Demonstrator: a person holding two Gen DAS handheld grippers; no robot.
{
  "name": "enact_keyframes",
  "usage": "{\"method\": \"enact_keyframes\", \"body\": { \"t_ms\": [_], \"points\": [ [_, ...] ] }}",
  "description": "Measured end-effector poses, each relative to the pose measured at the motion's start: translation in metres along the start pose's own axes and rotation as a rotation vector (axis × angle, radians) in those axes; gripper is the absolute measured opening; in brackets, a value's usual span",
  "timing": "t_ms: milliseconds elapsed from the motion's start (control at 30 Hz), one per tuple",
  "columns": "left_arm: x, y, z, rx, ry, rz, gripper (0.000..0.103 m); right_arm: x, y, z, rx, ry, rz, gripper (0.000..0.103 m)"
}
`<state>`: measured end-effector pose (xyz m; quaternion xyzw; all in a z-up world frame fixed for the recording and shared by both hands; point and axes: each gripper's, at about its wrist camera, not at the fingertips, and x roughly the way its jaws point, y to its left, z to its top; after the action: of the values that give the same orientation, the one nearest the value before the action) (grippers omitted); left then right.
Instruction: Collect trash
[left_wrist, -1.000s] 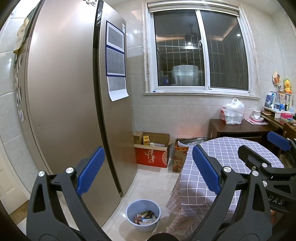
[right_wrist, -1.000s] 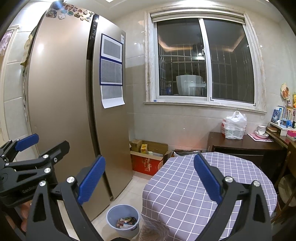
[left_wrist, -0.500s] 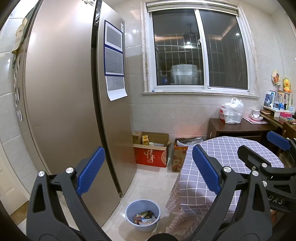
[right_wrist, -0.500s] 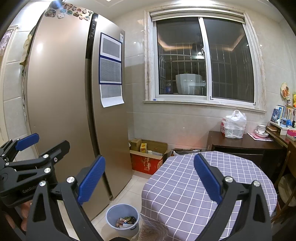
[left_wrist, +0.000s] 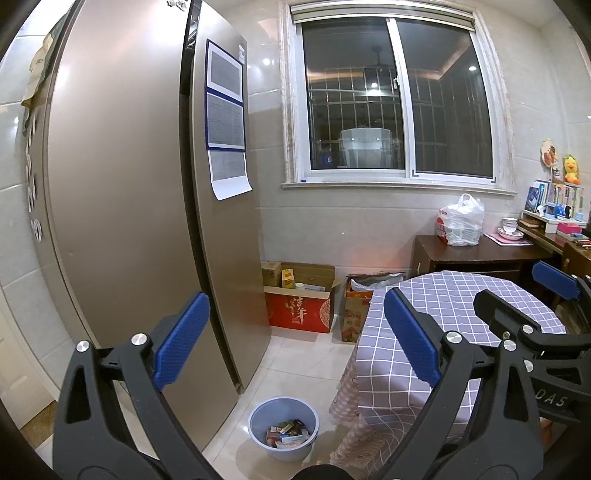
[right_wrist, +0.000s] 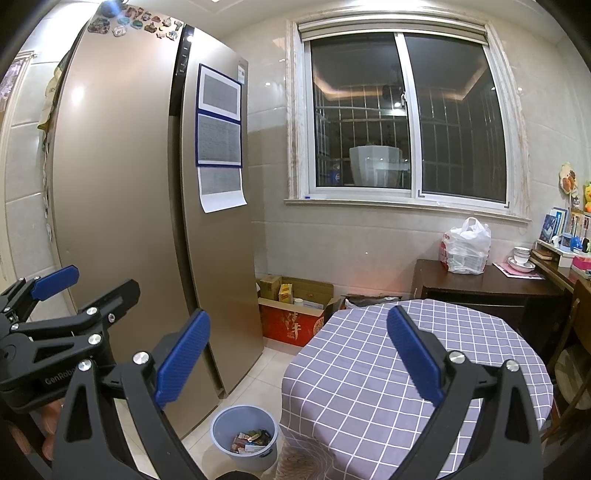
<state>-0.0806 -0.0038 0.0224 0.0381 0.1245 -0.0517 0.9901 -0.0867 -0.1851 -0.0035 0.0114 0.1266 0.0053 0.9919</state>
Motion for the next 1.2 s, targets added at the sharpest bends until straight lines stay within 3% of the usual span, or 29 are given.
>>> {"method": "enact_keyframes", "body": {
  "t_ms": [1200],
  "points": [
    [-0.003,-0.009,-0.016,0.000,0.020,-0.030,0.094,0.001,-0.004,-0.014,0.008,0.040,-0.005,0.095]
  ]
}}
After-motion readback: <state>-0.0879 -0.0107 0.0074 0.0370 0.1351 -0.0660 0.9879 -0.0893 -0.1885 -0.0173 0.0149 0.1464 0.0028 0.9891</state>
